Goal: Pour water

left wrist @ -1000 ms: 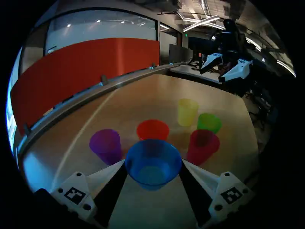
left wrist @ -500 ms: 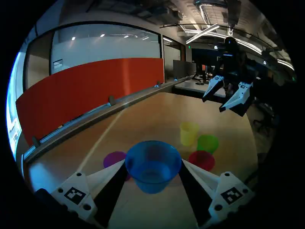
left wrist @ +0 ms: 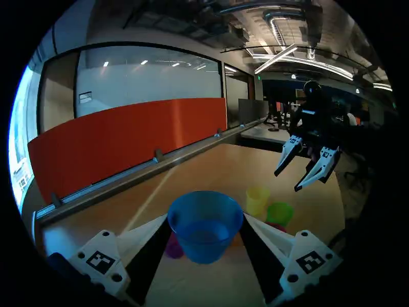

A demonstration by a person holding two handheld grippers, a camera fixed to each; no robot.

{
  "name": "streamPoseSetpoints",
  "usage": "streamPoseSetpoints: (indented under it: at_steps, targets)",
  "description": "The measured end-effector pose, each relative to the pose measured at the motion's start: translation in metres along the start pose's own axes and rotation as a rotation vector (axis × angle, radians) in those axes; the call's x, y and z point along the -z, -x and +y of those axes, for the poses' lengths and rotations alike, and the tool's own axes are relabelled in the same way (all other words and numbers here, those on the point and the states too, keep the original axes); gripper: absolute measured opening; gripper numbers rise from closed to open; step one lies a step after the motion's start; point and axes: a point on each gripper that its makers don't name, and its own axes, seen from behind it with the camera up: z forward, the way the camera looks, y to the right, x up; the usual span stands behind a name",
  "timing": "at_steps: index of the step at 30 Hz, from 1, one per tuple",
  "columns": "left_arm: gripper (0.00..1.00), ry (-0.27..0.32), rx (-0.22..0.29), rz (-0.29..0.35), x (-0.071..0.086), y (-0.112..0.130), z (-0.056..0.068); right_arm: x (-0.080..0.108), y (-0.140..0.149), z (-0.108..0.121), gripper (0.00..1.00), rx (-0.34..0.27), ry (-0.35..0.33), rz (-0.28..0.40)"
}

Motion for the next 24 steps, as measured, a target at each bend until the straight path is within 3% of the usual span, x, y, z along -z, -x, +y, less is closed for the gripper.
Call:
streamPoseSetpoints:
  at_steps: [11,17,24]
  targets:
    - [0.87,-0.038,-0.014,0.071,0.009,-0.024,-0.008,-0.013,0.019,-0.012,1.0,0.015,-0.034,-0.043]
    - [0.87,-0.049,0.003,0.106,0.013,-0.038,-0.011,-0.02,0.03,-0.019,1.0,0.033,-0.053,-0.073]
    - [0.87,-0.067,0.002,0.119,0.017,-0.046,-0.016,-0.027,0.041,-0.021,1.0,0.039,-0.064,-0.097]
